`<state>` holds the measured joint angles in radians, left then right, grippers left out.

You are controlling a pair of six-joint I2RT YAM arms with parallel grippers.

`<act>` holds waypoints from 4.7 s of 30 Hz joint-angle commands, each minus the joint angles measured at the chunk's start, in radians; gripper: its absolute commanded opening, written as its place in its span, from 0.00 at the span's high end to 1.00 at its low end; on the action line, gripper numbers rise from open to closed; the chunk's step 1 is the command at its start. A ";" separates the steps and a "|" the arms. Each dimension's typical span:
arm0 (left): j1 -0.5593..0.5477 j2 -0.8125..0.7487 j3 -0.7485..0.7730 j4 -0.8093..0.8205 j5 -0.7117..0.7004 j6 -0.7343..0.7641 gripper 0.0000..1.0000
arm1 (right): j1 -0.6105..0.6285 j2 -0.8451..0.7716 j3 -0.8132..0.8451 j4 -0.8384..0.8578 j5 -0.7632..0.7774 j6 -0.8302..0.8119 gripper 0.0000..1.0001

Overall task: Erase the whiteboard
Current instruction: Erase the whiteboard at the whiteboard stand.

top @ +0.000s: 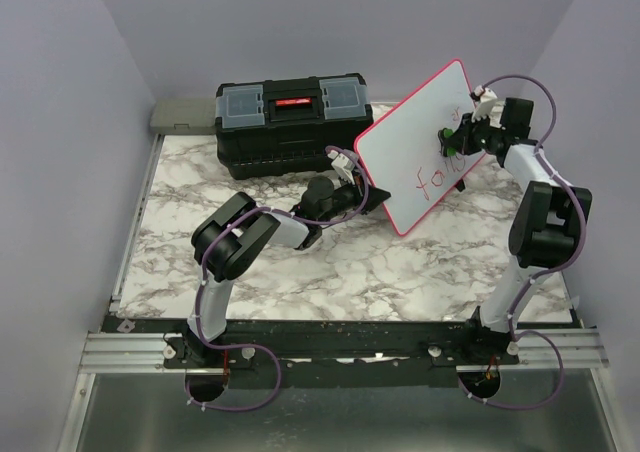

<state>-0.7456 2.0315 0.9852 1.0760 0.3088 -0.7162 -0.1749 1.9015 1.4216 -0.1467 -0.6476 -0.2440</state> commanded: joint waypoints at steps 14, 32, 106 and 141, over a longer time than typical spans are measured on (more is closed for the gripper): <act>-0.029 -0.004 -0.005 0.062 0.131 0.057 1.00 | 0.030 0.088 0.168 0.039 0.295 0.293 0.99; -0.029 0.012 0.009 0.067 0.138 0.046 1.00 | 0.018 -0.043 -0.043 -0.079 -0.263 -0.027 0.99; -0.024 0.021 -0.012 0.109 0.142 0.031 1.00 | -0.010 0.090 0.099 -0.191 -0.032 -0.025 0.99; -0.020 0.022 -0.029 0.134 0.146 0.026 1.00 | -0.015 0.141 0.197 -0.175 0.192 0.077 0.99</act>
<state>-0.7464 2.0407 0.9588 1.1194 0.3401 -0.7238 -0.1905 2.0106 1.6424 -0.1577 -0.2802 0.0338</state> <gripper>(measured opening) 0.037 0.085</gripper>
